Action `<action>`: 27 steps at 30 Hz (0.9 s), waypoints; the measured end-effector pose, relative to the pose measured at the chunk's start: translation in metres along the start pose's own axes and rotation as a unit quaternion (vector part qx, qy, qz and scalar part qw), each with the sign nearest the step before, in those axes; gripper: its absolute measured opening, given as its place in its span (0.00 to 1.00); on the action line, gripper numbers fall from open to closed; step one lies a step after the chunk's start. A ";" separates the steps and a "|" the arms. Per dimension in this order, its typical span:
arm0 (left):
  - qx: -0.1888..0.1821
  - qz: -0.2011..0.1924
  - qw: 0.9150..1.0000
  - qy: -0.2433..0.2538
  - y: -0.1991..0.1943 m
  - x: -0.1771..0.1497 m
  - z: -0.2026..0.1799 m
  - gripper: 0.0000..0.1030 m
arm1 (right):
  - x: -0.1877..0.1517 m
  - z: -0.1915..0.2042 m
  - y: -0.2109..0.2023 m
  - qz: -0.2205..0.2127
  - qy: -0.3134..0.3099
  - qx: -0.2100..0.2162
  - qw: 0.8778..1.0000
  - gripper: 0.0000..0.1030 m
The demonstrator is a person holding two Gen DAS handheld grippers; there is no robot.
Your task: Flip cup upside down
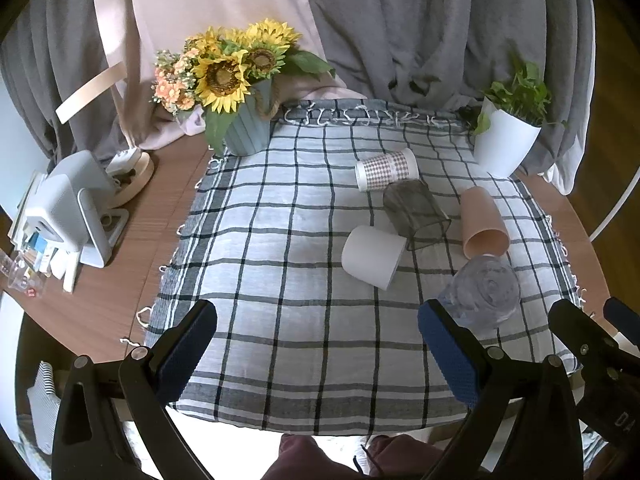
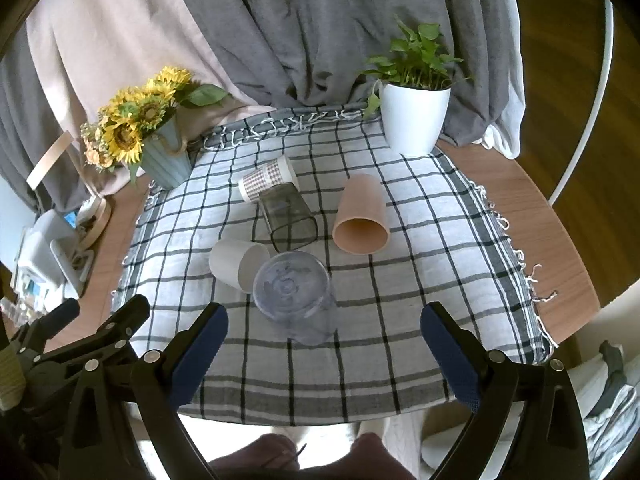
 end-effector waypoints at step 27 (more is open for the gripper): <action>0.004 0.003 1.000 -0.003 0.005 0.003 0.008 1.00 | 0.000 0.009 0.005 0.005 -0.003 0.002 1.000 0.95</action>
Point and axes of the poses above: each gripper's, at about its wrist camera, not at the fingertips, and y roughly the way its jaws point, z to its left, x to its top, the point moved 6 cm from there along y, roughly the way its jaws point, and after that the axes turned 11 degrees about -x, right-handed, at the moved point
